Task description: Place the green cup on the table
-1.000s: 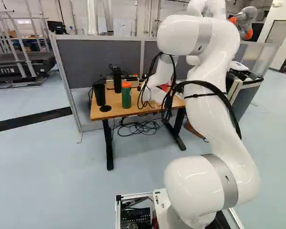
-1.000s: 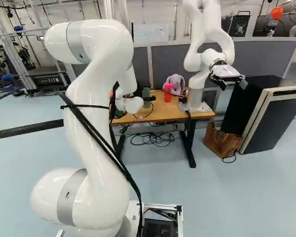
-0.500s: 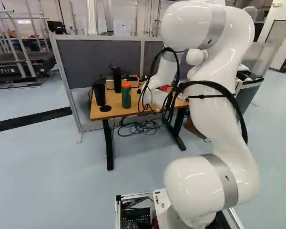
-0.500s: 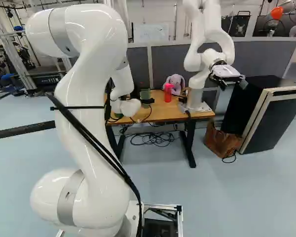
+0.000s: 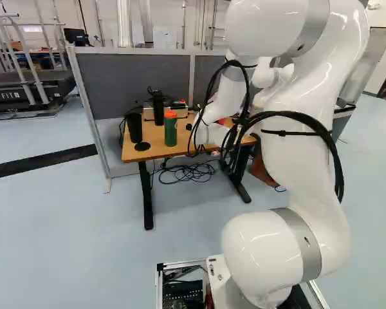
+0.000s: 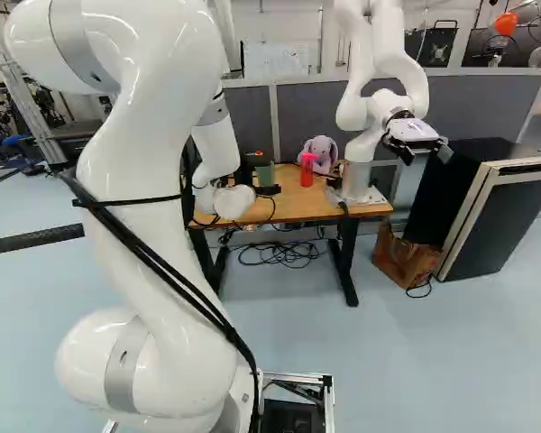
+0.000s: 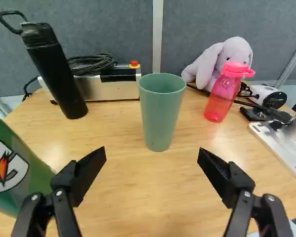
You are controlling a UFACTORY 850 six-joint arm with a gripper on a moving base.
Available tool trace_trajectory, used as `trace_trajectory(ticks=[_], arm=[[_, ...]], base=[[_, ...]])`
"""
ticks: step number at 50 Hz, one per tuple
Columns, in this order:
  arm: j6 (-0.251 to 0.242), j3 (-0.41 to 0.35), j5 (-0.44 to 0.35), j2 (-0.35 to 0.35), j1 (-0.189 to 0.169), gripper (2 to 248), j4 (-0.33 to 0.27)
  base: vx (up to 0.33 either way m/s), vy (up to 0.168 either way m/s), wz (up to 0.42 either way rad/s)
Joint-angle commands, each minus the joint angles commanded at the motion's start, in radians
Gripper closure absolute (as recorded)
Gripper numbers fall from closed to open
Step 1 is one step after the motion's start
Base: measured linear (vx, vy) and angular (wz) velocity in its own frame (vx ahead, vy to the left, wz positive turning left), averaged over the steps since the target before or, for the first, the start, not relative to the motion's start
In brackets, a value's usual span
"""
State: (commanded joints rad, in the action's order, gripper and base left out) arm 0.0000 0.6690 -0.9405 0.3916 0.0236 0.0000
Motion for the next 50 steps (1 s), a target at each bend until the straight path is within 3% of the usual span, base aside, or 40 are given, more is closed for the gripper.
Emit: trace_trajectory(ticks=[50], arm=[[0.0, -0.114, 0.009, -0.119, -0.003, 3, 0.0]], base=[[0.0, 0.0, 0.0]])
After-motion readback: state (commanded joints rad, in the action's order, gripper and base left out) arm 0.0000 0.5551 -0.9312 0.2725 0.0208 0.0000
